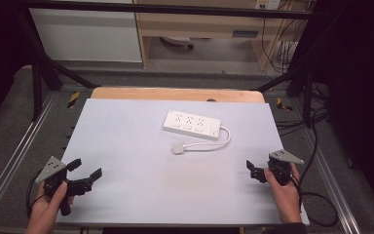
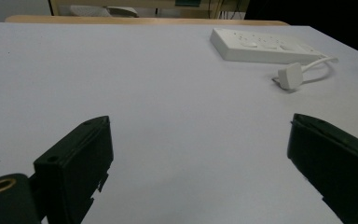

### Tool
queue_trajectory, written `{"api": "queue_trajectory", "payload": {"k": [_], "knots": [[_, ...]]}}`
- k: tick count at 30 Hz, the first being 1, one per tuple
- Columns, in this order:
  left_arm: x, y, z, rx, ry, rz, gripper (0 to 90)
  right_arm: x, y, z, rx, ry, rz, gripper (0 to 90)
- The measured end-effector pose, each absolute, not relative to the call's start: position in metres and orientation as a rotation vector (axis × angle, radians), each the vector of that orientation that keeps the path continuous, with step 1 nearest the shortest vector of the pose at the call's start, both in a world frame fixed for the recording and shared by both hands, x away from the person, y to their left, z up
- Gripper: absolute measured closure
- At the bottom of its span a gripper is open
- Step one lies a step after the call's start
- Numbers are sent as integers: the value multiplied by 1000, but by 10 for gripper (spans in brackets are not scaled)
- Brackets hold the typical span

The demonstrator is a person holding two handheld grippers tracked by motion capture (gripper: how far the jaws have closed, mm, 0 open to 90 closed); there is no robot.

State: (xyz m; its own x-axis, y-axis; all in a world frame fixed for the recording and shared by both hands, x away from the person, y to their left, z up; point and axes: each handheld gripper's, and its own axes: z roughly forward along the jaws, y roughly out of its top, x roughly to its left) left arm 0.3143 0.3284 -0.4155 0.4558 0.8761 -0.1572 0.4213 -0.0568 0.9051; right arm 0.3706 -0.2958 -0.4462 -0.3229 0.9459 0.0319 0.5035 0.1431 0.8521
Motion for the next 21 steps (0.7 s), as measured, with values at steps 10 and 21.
{"api": "queue_trajectory", "payload": {"k": [10,21], "knots": [[315,327,-415,1683,1122,554,66,370,-297,-445,1369,1899,1096,47],[314,326,-415,1685,1120,552,66,368,-296,-440,1346,1877,1127,46]]}}
